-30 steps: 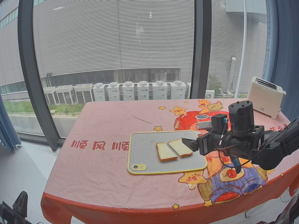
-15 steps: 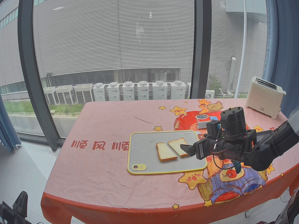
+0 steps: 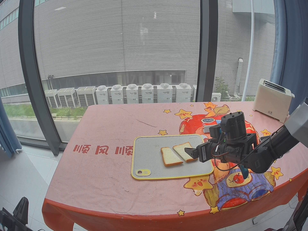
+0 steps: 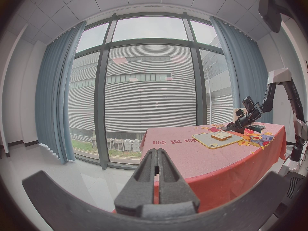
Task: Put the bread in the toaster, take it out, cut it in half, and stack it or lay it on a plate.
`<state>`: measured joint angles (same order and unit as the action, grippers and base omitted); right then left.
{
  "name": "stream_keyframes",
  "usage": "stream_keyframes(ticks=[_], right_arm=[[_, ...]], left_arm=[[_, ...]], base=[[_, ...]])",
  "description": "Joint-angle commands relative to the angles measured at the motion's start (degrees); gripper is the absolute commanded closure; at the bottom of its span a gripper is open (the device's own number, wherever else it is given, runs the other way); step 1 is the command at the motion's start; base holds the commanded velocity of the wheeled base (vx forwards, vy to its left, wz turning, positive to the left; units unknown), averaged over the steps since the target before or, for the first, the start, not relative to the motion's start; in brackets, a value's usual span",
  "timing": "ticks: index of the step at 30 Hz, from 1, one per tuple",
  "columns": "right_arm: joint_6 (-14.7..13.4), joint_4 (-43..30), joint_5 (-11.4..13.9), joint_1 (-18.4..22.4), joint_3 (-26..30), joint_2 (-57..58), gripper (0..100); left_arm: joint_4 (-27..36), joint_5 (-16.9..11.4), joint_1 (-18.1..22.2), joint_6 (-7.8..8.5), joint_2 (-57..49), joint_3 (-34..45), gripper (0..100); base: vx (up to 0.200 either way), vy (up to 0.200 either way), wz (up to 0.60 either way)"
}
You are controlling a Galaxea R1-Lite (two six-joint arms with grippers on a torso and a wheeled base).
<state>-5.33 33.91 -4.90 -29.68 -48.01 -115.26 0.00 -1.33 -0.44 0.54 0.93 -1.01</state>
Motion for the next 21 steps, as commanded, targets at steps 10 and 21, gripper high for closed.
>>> stream_keyframes(ticks=[10,21], right_arm=[[0.1,0.1,-0.1,1.8,-1.6,-2.6,0],[0.1,0.1,-0.1,2.7,-2.1,-3.2,0]], left_arm=[[0.0,0.0,0.0,-0.01,-0.9,1.0,100],[0.0,0.0,0.0,-0.01,-0.9,1.0,100]], base=[[0.0,0.0,0.0],[0.0,0.0,0.0]])
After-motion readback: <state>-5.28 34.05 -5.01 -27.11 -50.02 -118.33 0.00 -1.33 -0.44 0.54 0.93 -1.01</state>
